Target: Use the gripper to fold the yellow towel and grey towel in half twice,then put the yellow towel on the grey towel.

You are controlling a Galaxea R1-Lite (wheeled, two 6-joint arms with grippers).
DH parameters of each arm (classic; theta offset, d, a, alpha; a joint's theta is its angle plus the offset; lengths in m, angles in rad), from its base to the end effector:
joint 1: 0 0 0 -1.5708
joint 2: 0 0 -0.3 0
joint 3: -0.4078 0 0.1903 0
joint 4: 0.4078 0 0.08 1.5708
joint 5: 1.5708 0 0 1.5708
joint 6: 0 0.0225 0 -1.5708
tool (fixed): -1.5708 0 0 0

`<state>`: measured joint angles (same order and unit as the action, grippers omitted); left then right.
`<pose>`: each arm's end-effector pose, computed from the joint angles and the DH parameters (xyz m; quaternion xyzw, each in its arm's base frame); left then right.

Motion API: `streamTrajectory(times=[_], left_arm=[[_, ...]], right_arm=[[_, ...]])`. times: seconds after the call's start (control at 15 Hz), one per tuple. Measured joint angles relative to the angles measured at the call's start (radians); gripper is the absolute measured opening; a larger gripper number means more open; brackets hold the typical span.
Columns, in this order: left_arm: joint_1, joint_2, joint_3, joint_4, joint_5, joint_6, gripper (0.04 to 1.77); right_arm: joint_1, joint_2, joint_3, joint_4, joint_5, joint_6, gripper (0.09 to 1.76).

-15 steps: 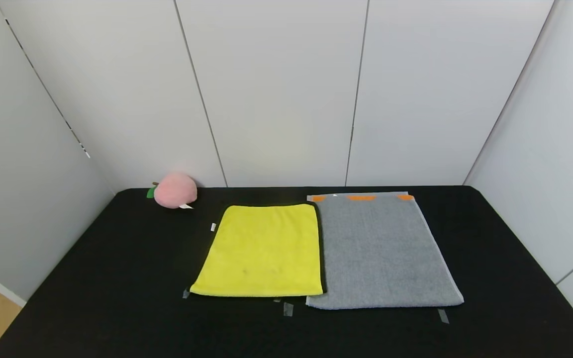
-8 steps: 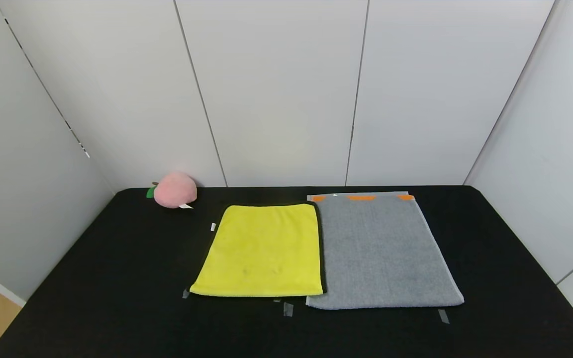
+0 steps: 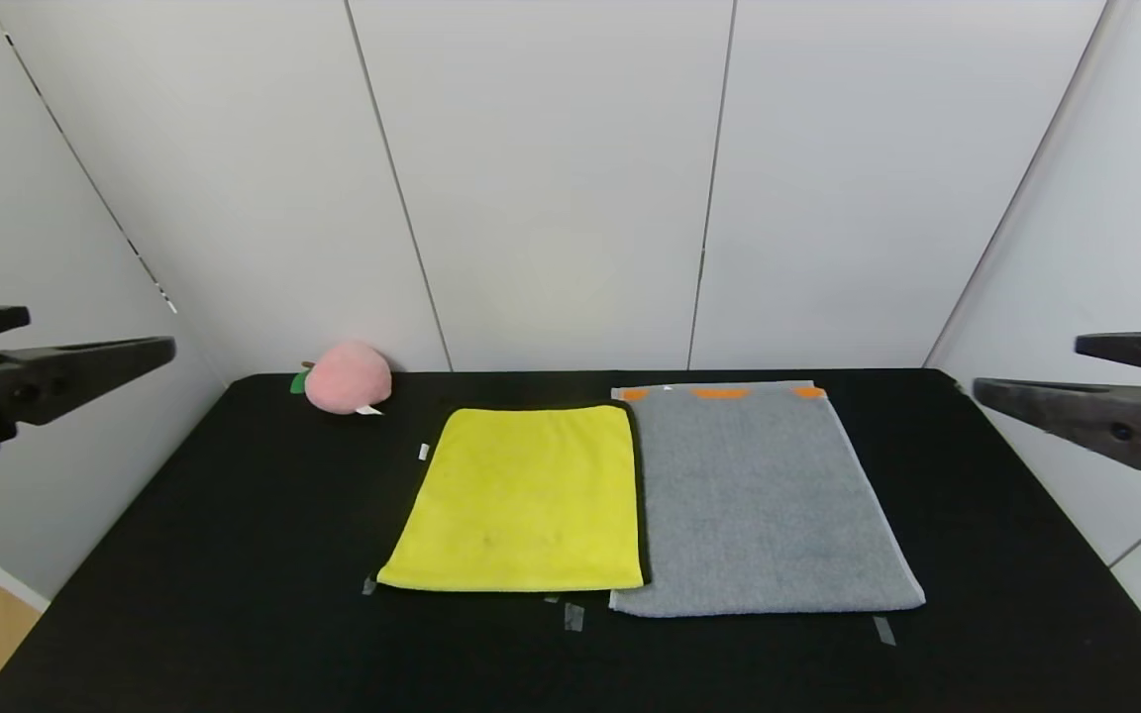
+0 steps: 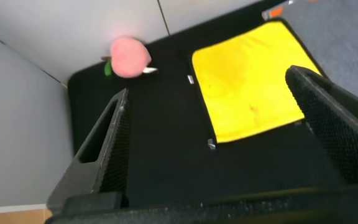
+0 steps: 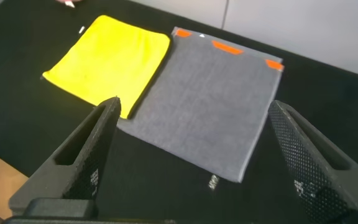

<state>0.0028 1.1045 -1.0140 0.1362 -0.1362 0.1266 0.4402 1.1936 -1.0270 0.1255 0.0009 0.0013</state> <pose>0.1456 -0.0026 0.3044 0.0549 0.1084 -0.0732 0.9899 0.1560 0.0735 0.2949 -0.0311 0.1422 0.2163 0.9654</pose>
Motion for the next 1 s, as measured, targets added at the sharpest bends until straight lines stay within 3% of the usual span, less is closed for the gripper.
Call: streamTrajectory(times=[0.4, 0.67, 1.0], left_arm=[[-0.015, 0.179, 0.001, -0.076, -0.058, 0.001, 1.72], [-0.066, 0.247, 0.012, -0.088, -0.045, -0.002, 1.72], [-0.083, 0.337, 0.023, -0.089, -0.048, -0.005, 1.72]], right_arm=[[0.065, 0.253, -0.01, -0.181, 0.002, 0.03, 1.71], [0.093, 0.388, -0.046, -0.213, 0.03, 0.098, 1.71], [0.122, 0.499, -0.087, -0.213, 0.07, 0.178, 1.71]])
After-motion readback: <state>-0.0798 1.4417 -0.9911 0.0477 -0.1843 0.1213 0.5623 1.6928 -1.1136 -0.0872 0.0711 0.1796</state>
